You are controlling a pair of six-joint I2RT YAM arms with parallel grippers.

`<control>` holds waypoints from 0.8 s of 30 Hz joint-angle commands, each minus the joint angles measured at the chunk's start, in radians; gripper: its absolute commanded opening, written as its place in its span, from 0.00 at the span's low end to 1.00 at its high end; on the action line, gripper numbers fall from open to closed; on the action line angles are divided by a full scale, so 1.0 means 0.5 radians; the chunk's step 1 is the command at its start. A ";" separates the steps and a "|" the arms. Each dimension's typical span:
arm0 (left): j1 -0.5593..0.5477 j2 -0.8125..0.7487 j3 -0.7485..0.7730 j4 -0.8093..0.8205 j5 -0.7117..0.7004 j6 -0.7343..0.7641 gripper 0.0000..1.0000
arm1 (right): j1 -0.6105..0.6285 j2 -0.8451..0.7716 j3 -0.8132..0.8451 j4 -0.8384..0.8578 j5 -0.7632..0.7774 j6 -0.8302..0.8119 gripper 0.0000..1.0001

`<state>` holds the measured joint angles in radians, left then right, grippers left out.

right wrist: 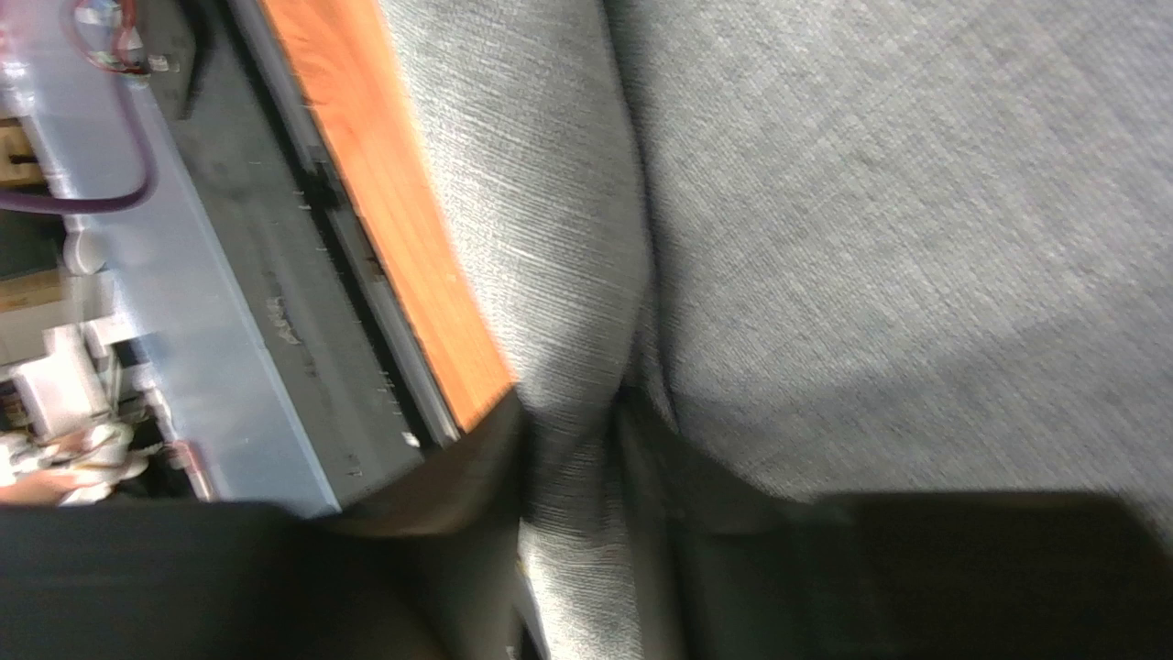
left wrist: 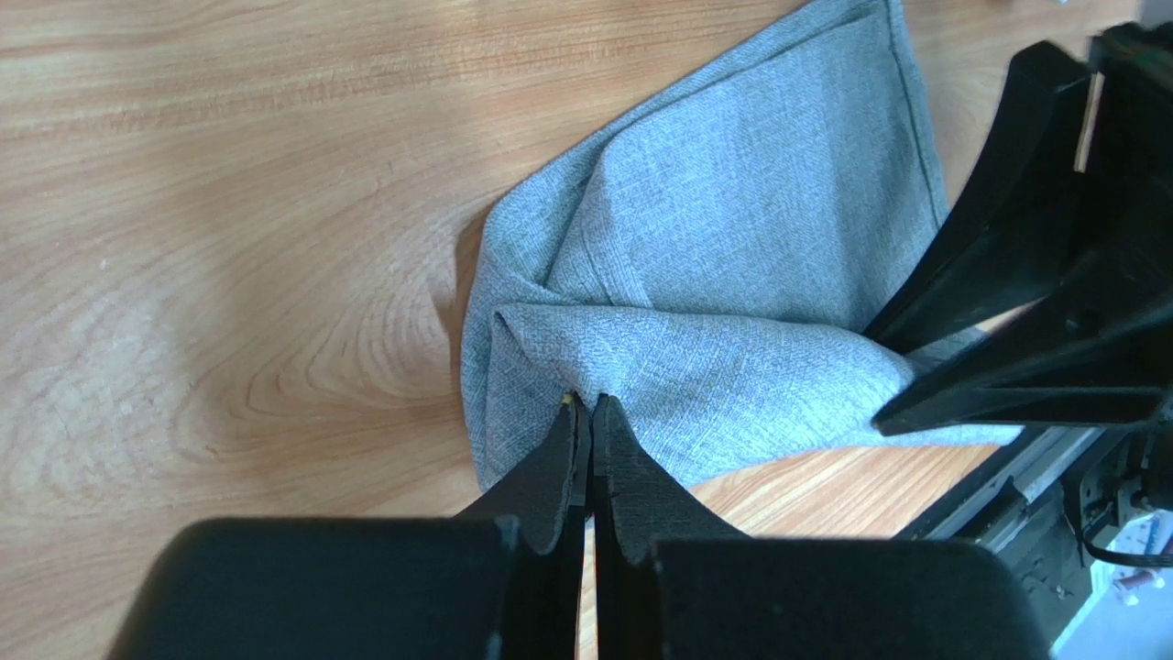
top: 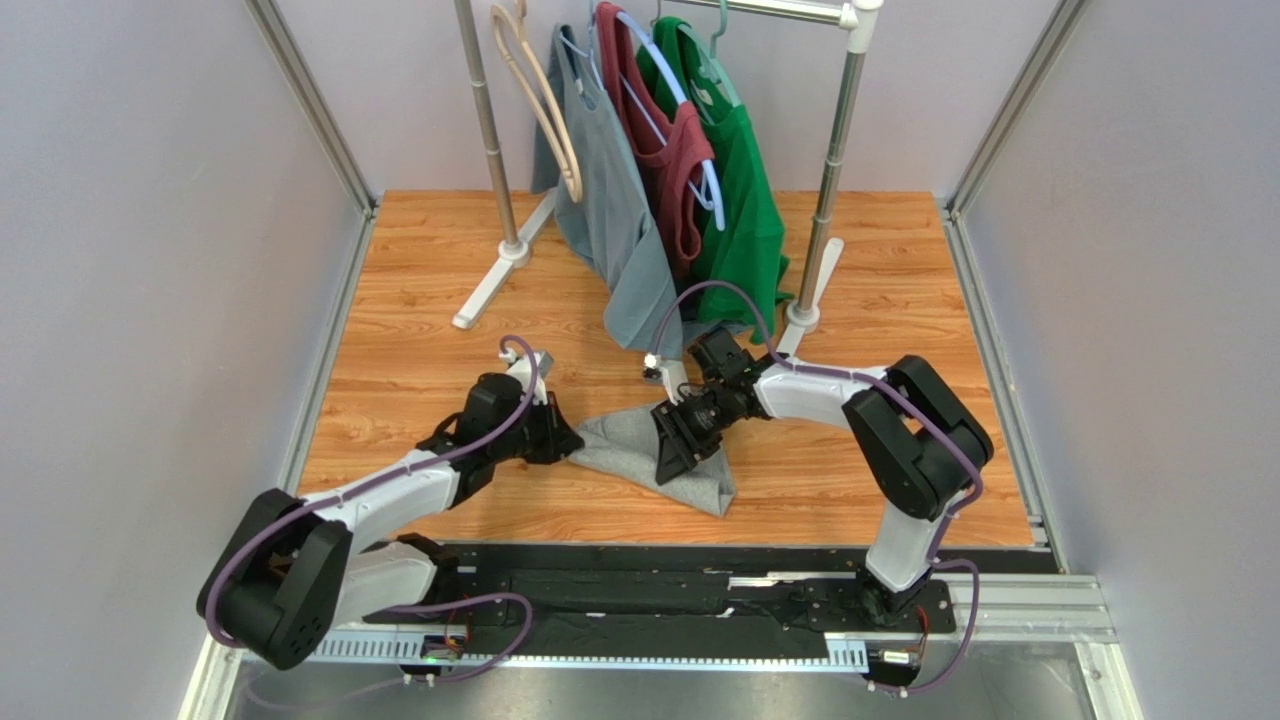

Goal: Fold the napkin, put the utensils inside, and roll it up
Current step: Roll the napkin at the center of the board.

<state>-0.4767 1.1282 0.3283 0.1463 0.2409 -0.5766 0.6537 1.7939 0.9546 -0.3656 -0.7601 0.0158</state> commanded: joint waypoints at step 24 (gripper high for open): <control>0.005 0.548 0.555 -0.437 0.212 0.208 0.00 | 0.828 -0.796 -0.296 0.286 1.621 -0.197 0.74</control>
<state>-0.4759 1.3888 0.5701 -0.0452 0.3176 -0.4980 1.0466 1.4117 0.8227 -0.2989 -0.0849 -0.0505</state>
